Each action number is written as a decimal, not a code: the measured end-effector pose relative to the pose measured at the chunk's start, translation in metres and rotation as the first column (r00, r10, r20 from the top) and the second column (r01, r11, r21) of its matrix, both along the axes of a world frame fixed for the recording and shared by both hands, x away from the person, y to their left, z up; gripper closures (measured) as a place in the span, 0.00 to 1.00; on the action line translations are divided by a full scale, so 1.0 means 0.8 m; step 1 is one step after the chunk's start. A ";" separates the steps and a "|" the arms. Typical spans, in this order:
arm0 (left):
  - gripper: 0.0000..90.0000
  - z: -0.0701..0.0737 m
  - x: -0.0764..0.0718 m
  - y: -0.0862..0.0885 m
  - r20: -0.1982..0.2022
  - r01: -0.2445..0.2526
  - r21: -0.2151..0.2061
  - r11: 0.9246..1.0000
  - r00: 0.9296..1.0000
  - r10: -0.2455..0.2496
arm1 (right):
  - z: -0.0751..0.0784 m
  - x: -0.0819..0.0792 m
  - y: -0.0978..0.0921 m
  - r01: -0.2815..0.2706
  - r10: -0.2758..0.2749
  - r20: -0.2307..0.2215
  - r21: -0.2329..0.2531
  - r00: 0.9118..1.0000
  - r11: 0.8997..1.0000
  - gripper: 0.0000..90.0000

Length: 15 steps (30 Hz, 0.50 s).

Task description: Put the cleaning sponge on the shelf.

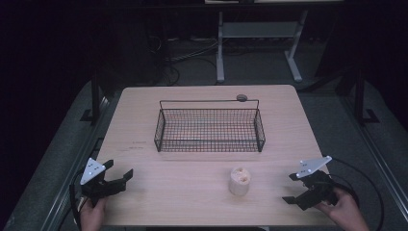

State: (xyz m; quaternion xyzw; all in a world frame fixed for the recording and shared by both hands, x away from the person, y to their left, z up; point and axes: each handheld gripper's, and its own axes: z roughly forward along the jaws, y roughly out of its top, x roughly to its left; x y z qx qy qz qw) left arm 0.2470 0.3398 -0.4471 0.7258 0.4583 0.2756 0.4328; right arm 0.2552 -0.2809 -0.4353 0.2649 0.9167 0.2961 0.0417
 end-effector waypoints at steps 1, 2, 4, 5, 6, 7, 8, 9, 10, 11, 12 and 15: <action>0.15 0.000 0.000 0.000 -0.001 -0.001 -0.001 1.000 1.000 0.001 | 0.001 0.001 0.002 -0.005 0.005 -0.002 -0.003 1.000 1.000 0.17; 0.15 0.000 0.001 0.000 -0.005 -0.001 0.002 1.000 1.000 0.001 | 0.001 0.001 0.003 -0.008 0.008 -0.003 -0.003 1.000 1.000 0.17; 0.16 -0.001 0.000 0.000 -0.006 -0.006 0.000 1.000 1.000 0.006 | 0.003 0.003 0.007 -0.018 0.018 -0.007 -0.003 1.000 1.000 0.17; 0.15 -0.001 -0.001 0.000 -0.007 -0.004 -0.001 1.000 1.000 0.004 | 0.003 0.003 0.009 -0.019 0.019 -0.006 -0.004 1.000 1.000 0.17; 0.15 -0.001 -0.001 -0.001 -0.010 -0.002 0.001 1.000 1.000 0.002 | 0.003 0.003 0.010 -0.019 0.019 -0.003 -0.004 1.000 1.000 0.17; 0.15 -0.001 -0.001 -0.002 -0.009 0.001 0.002 1.000 1.000 -0.001 | 0.003 0.004 0.012 -0.016 0.016 -0.002 0.001 1.000 1.000 0.17; 0.16 0.000 -0.001 -0.003 -0.005 0.003 0.005 1.000 1.000 -0.003 | 0.003 0.005 0.015 -0.021 0.021 -0.006 0.004 1.000 1.000 0.17; 0.16 0.000 -0.002 -0.004 -0.004 0.003 0.009 1.000 1.000 -0.003 | 0.004 0.005 0.017 -0.030 0.030 -0.010 0.004 1.000 1.000 0.17; 0.15 0.000 -0.002 -0.004 -0.001 0.004 0.012 1.000 1.000 -0.004 | 0.004 0.004 0.019 -0.034 0.034 -0.008 0.002 0.999 0.999 0.17; 0.15 0.000 -0.002 -0.004 -0.001 0.004 0.010 1.000 1.000 -0.004 | 0.004 0.003 0.022 -0.045 0.045 -0.005 0.000 0.999 0.999 0.17; 0.16 0.000 -0.002 -0.004 -0.001 0.004 0.010 1.000 1.000 -0.004 | 0.004 0.003 0.022 -0.045 0.045 -0.005 0.000 0.999 0.999 0.17; 0.15 -0.001 -0.002 -0.004 -0.010 0.003 0.005 1.000 1.000 -0.003 | 0.006 0.001 0.027 -0.070 0.070 0.000 -0.007 0.998 0.998 0.17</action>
